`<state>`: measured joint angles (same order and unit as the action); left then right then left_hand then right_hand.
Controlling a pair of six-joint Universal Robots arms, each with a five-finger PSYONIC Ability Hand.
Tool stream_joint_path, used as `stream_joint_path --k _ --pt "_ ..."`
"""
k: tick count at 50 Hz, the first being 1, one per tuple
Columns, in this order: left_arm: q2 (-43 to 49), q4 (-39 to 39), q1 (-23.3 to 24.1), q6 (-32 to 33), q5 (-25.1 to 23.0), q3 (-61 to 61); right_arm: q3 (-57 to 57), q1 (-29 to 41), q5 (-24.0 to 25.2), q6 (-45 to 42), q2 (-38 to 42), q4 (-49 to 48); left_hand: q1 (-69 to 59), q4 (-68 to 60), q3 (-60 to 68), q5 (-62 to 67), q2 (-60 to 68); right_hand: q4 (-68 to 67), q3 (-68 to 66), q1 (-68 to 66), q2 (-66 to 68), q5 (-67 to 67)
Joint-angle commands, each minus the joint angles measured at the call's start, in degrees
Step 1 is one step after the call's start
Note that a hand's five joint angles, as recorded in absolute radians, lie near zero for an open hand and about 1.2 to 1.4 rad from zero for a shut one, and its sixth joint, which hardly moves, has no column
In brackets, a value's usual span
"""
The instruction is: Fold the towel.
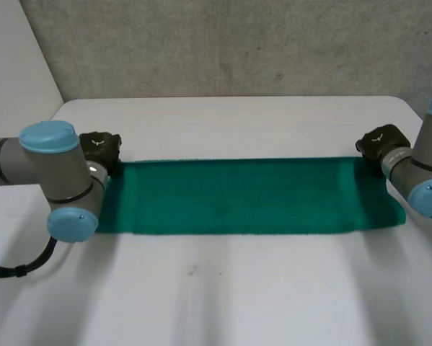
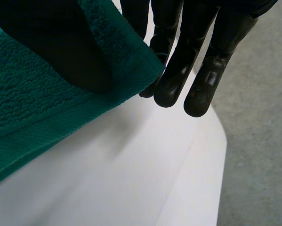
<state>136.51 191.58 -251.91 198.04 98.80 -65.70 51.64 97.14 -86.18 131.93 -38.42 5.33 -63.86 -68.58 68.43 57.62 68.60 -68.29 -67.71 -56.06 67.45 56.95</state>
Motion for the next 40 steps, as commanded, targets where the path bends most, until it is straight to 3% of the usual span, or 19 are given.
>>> stream_joint_path --k 1,4,5,7,13,18,28,34,40 --pt "0.8 1.6 0.7 1.3 -0.7 0.9 -4.3 1.5 -1.2 0.2 3.1 -4.3 -0.1 4.6 -4.4 -3.6 -4.6 0.9 0.3 -11.3 -0.1 0.4" --pt "0.3 3.1 1.6 1.4 -2.1 0.0 -4.6 2.1 -2.7 0.4 3.3 -4.7 42.5 47.3 -47.1 -46.3 -47.3 27.8 27.3 15.6 -27.0 -26.5" --pt "0.0 3.4 2.0 1.5 -2.6 -0.6 -4.7 2.3 -3.5 0.7 3.3 -4.7 50.7 55.4 -55.3 -54.5 -55.4 37.6 37.0 25.4 -36.7 -36.2" --pt "-1.0 3.8 2.2 1.5 -2.7 -1.7 -4.7 2.4 -5.4 2.3 3.3 -5.1 53.6 58.4 -58.2 -57.4 -58.4 58.3 57.7 46.1 -57.4 -56.9" --pt "-5.2 3.9 2.0 1.4 -2.8 -3.7 -3.7 2.4 -6.1 7.1 1.3 -4.6 53.6 58.4 -58.2 -57.4 -58.4 58.3 57.7 46.1 -57.4 -56.9" --pt "-10.4 3.7 1.7 1.3 -2.6 -7.1 1.5 1.6 -5.4 12.1 -6.7 -3.9 53.6 58.4 -58.2 -57.4 -58.4 58.3 57.7 46.1 -57.4 -56.9" --pt "-19.7 3.4 1.2 1.0 -2.9 -17.2 16.5 -1.2 4.9 14.1 -21.3 0.3 53.9 58.6 -58.4 -57.6 -58.6 58.3 57.7 46.1 -57.4 -56.9" --pt "-21.1 3.4 1.2 0.6 -2.9 -21.4 23.4 -5.6 10.8 14.6 -24.2 6.0 53.9 58.6 -58.4 -57.6 -58.6 58.2 57.7 46.0 -57.4 -56.9" --pt "-21.1 3.5 0.5 0.5 -3.0 -24.8 27.9 -9.0 14.4 14.9 -23.9 6.9 53.9 58.6 -58.4 -57.6 -58.6 44.3 43.7 32.0 -43.4 -42.9"
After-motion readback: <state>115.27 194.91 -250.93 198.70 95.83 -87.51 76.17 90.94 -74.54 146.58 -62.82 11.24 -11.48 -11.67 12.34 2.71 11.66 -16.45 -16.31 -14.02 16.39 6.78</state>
